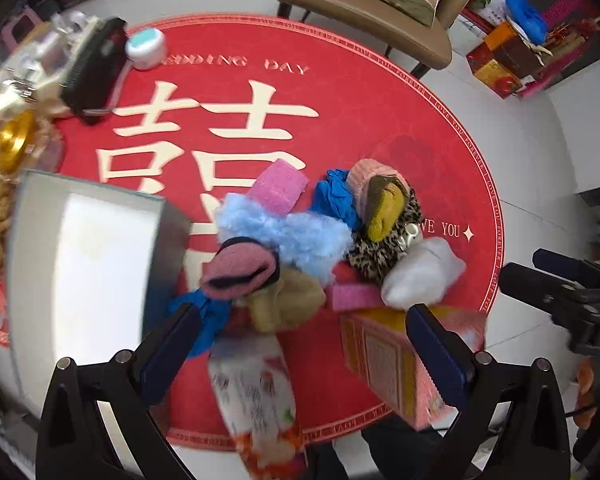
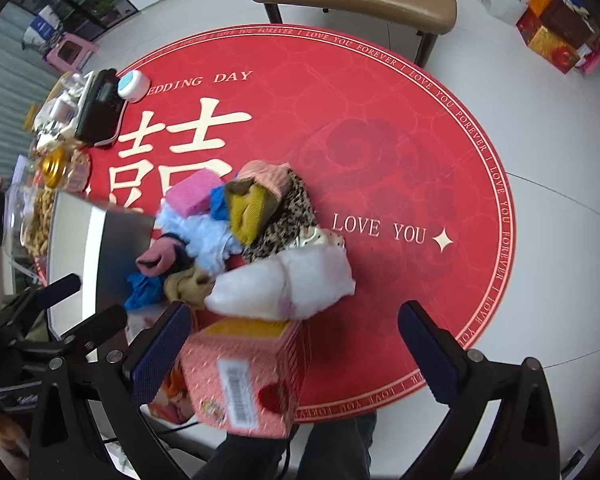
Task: Organize soft objects
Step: 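Grasp the white tied cloth bundle with the right tool while the left grasps the pink foam sponge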
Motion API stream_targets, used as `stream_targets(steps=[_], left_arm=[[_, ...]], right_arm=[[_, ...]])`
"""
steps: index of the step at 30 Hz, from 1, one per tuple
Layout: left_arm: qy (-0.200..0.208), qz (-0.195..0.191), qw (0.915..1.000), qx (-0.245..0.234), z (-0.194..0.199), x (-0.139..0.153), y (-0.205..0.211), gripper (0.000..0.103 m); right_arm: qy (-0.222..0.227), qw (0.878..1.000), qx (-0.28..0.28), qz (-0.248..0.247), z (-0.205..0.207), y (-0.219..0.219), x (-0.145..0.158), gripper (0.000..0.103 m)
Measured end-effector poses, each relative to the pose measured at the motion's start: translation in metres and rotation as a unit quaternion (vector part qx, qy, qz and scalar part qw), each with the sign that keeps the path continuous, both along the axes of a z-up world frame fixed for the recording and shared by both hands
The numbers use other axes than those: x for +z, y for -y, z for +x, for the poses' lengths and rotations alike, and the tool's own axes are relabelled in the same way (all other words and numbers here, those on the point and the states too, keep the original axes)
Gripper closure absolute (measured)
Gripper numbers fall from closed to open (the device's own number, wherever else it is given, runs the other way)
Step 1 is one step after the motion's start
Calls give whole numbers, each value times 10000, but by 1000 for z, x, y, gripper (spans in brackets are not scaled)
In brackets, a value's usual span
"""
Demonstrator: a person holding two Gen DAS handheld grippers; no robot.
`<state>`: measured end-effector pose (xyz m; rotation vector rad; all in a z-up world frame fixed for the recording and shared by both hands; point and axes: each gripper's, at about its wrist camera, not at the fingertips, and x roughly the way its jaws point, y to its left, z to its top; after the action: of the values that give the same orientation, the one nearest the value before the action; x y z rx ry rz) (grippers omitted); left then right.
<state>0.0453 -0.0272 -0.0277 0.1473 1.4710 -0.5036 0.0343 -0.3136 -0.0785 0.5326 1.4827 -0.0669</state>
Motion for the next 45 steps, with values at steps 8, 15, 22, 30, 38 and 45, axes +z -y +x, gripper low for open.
stream_targets(steps=[8, 15, 22, 30, 38, 45], left_arm=[[-877, -353, 9954, 129, 28, -68, -6, 0], [-1063, 203, 9937, 291, 38, -107, -22, 0], [-776, 775, 9910, 769, 60, -115, -49, 0], [-577, 802, 9944, 381, 55, -92, -7, 0], [-344, 1102, 9933, 7, 76, -96, 60, 0], [-315, 1485, 9879, -328, 94, -124, 91, 0]], right_arm=[[-85, 9999, 41, 121, 7, 13, -20, 0], [-218, 9995, 17, 210, 5, 21, -34, 0], [-310, 9991, 48, 285, 8, 25, -43, 0], [-527, 9975, 200, 428, 23, 25, -61, 0], [-809, 9926, 460, 783, 38, 16, -85, 0], [-1244, 9813, -64, 1468, 32, 26, -115, 0]])
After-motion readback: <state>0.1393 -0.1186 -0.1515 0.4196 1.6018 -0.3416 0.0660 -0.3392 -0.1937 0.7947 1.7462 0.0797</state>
